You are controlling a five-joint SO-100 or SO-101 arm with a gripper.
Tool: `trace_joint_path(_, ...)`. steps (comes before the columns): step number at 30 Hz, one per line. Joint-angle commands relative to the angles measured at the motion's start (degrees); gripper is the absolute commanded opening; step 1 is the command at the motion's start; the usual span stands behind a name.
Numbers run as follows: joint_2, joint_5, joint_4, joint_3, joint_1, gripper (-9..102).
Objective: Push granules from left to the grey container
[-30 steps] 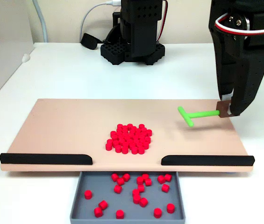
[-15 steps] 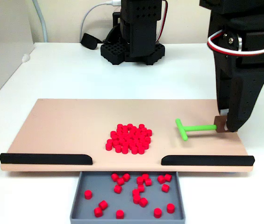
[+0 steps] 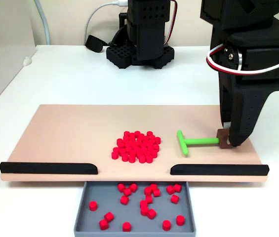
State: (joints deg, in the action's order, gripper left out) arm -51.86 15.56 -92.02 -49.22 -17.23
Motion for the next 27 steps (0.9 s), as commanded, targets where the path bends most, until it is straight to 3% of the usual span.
trace_joint_path(1,-0.44,0.26,0.62,2.11,0.53,0)
trace_joint_path(27,2.02,0.0,0.44,4.31,1.67,0)
